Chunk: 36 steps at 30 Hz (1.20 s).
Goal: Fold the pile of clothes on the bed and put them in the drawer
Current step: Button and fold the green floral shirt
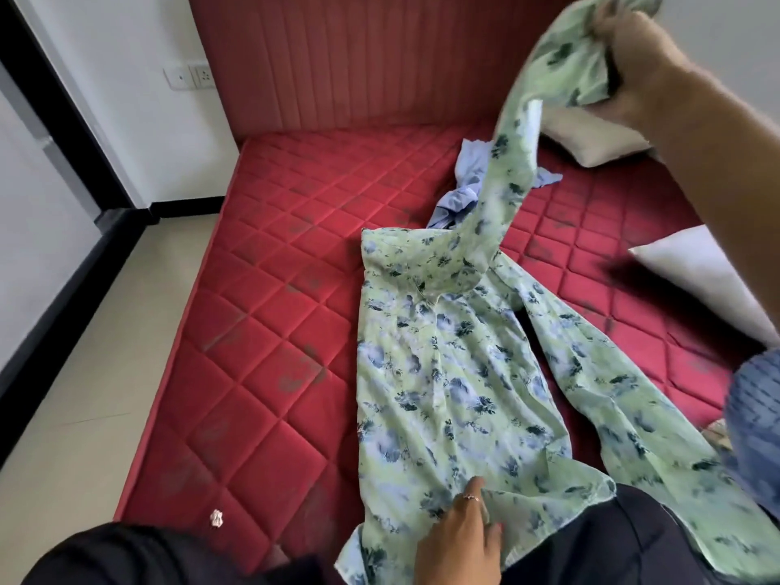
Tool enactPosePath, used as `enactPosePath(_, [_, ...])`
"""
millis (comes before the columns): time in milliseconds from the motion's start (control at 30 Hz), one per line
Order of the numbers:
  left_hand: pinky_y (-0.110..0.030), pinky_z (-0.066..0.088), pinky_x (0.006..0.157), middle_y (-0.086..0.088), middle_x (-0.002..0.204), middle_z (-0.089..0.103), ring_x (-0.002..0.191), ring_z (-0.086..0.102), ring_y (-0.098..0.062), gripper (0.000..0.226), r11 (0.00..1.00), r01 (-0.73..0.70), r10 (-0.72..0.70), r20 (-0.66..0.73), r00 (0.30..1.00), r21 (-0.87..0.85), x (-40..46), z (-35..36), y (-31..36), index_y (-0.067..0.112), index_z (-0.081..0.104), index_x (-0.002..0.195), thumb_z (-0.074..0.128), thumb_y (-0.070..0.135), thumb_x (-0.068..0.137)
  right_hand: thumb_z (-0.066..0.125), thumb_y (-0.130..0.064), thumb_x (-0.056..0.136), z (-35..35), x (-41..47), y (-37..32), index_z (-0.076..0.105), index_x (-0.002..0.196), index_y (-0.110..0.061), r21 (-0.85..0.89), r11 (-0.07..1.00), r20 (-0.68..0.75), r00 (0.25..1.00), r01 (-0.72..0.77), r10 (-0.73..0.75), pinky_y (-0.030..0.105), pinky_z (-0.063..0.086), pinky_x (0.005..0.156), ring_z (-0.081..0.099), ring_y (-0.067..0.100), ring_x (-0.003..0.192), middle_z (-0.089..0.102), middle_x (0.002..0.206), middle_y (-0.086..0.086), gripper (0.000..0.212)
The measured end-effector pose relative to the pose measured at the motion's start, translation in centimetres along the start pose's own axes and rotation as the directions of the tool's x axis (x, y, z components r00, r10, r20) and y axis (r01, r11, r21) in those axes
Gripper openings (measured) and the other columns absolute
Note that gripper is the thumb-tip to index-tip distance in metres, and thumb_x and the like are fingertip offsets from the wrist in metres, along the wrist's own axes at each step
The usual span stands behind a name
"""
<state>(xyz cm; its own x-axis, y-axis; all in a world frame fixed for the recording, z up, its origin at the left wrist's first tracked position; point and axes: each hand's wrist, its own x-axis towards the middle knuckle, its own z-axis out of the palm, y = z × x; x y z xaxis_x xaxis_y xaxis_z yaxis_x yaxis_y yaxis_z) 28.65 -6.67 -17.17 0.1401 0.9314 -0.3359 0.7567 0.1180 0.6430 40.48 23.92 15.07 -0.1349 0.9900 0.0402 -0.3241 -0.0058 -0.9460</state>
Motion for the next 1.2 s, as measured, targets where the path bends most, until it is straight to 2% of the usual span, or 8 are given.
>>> enactPosePath(133, [-0.022,0.044,0.096,-0.004,0.138,0.050,0.114,0.055,-0.014,0.041,0.998,0.065,-0.061,0.277,0.959,-0.004,-1.4,-1.6,-3.8,0.052,0.024,0.135,0.033,0.054,0.096,0.049,-0.030,0.099,4.1,-6.6,1.5,0.060,0.096,-0.013,-0.456,0.889,0.241,0.967,0.039,0.081,0.023,0.056,0.067,0.071,0.008,0.079,0.075,0.080,-0.005,0.021])
enactPosePath(233, [-0.015,0.049,0.075,0.007,0.094,0.070,0.094,0.067,-0.008,0.020,0.960,0.167,-0.119,0.209,0.971,-0.225,-2.8,-4.2,-5.5,0.046,0.057,0.105,0.040,0.053,0.096,0.044,-0.021,0.102,6.9,-13.2,3.7,0.060,0.093,-0.012,-0.750,0.590,0.523,0.815,0.299,0.252,0.010,0.048,0.053,0.065,-0.005,0.061,0.070,0.071,-0.011,0.021])
enactPosePath(367, [-0.019,0.042,0.042,-0.008,0.066,0.069,0.047,0.061,-0.019,0.047,0.408,0.399,-0.337,0.271,0.902,-0.821,-2.2,-7.9,-7.7,0.008,0.058,0.098,0.037,0.050,0.098,0.037,0.009,0.095,7.8,-19.6,11.0,0.058,0.113,-0.001,-0.811,0.239,0.534,0.507,0.534,0.677,0.006,0.040,0.048,0.055,-0.009,0.050,0.054,0.068,-0.006,0.029])
enactPosePath(467, [-0.031,0.051,0.058,-0.013,0.075,0.071,0.064,0.066,-0.026,0.063,0.149,0.371,-0.373,0.295,0.880,-0.917,-0.7,-9.8,-9.2,0.006,0.060,0.102,0.033,0.062,0.094,0.044,0.001,0.092,7.0,-24.5,18.9,0.044,0.139,-0.009,-0.756,0.057,0.453,0.458,0.652,0.765,0.016,0.048,0.069,0.066,0.016,0.084,0.063,0.109,0.019,0.047])
enactPosePath(600, [-0.043,0.053,0.081,-0.019,0.104,0.071,0.096,0.068,-0.035,0.050,0.214,0.440,-0.294,0.372,0.880,-0.872,-0.7,-9.5,-8.9,0.006,0.070,0.110,0.052,0.048,0.092,0.057,-0.031,0.095,4.6,-28.4,23.8,0.031,0.148,-0.019,-0.775,0.124,0.437,0.383,0.620,0.814,0.040,0.038,0.103,0.042,0.030,0.132,0.039,0.148,0.013,0.061])
enactPosePath(700, [-0.045,0.055,0.082,-0.023,0.108,0.069,0.099,0.066,-0.038,0.036,0.348,0.442,-0.313,0.342,0.886,-0.827,-0.7,-8.6,-8.5,-0.001,0.068,0.114,0.068,0.017,0.083,0.054,-0.049,0.094,2.5,-29.1,23.3,0.026,0.150,-0.030,-0.836,0.130,0.412,0.454,0.533,0.790,0.038,0.032,0.112,0.035,0.019,0.138,0.032,0.154,0.000,0.066])
enactPosePath(900, [-0.048,0.052,0.089,-0.023,0.106,0.069,0.101,0.065,-0.038,0.025,0.428,0.442,-0.393,0.279,0.876,-0.788,0.3,-8.1,-8.6,-0.005,0.065,0.112,0.063,0.001,0.088,0.044,-0.056,0.094,-7.8,-25.8,20.0,0.037,0.143,-0.030,-0.966,-0.230,0.006,0.896,0.120,0.444,0.037,0.043,0.101,0.049,0.022,0.128,0.049,0.142,0.000,0.057])
enactPosePath(1200, [-0.027,0.039,0.057,0.000,0.057,0.058,0.059,0.048,-0.015,0.023,0.609,0.282,-0.504,-0.088,0.859,-0.741,1.1,-7.5,-7.1,0.010,0.050,0.073,0.063,-0.002,0.087,0.068,-0.041,0.082,-19.3,-24.9,20.8,0.043,0.125,-0.003,-0.819,-0.324,-0.516,0.855,-0.473,0.054,0.043,0.044,0.095,0.049,0.035,0.122,0.053,0.129,0.018,0.063])
